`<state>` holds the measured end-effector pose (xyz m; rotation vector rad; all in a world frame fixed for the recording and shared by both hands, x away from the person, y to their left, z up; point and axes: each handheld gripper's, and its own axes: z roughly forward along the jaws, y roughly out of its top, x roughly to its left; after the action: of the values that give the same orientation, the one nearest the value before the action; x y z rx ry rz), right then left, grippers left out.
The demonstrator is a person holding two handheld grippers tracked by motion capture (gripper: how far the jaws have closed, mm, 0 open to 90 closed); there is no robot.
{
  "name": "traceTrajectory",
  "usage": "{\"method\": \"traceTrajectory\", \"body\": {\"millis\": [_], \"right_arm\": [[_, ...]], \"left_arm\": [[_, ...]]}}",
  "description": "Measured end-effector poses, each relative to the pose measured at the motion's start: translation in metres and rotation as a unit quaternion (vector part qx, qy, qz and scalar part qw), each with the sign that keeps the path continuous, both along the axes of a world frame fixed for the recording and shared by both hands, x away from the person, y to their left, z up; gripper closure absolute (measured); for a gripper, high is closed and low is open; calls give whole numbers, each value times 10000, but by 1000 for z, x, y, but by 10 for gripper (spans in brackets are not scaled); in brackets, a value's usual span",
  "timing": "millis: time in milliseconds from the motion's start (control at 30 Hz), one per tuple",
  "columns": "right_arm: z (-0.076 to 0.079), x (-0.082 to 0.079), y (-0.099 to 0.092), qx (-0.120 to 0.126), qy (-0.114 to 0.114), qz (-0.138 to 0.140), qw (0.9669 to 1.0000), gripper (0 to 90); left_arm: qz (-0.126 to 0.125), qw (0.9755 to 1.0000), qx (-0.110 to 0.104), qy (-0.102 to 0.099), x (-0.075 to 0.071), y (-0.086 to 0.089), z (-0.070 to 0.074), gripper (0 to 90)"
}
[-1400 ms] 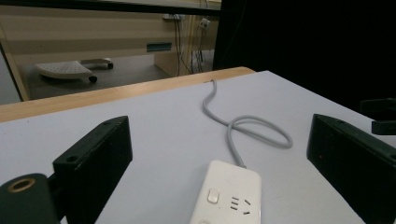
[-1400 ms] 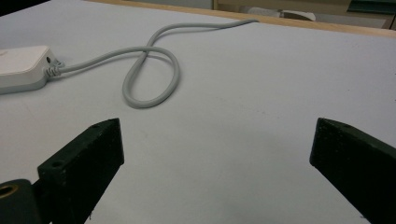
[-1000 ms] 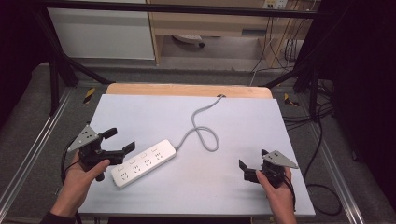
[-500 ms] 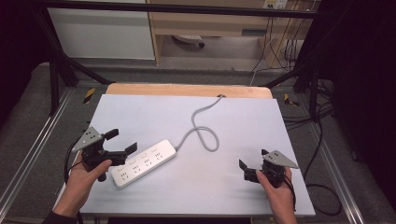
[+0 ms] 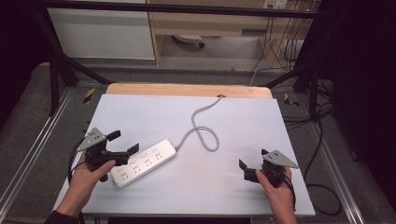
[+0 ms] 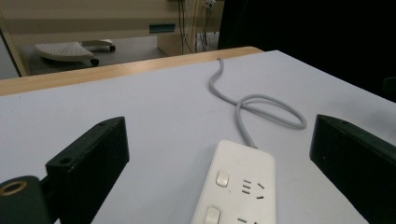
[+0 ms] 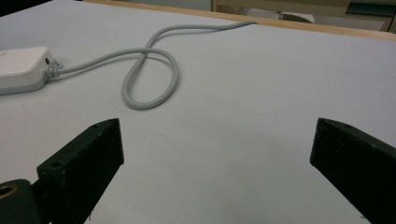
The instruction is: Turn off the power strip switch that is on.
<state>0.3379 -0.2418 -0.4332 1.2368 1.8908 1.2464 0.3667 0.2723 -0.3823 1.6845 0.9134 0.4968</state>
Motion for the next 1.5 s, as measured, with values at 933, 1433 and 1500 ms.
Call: {"method": "traceTrajectory", "body": {"millis": [933,1433,1500], "right_arm": [[0,0,0,6,14,6,10000,31],[0,1,0,4,26,-10,10000,31],[0,1,0,-10,22,-7,10000,31]], "left_arm": [[-72,9991,359,217,12,-6,-22,138],[-319,9976,518,343,17,-14,-28,353],[-332,9973,529,378,17,-14,-29,364]]}}
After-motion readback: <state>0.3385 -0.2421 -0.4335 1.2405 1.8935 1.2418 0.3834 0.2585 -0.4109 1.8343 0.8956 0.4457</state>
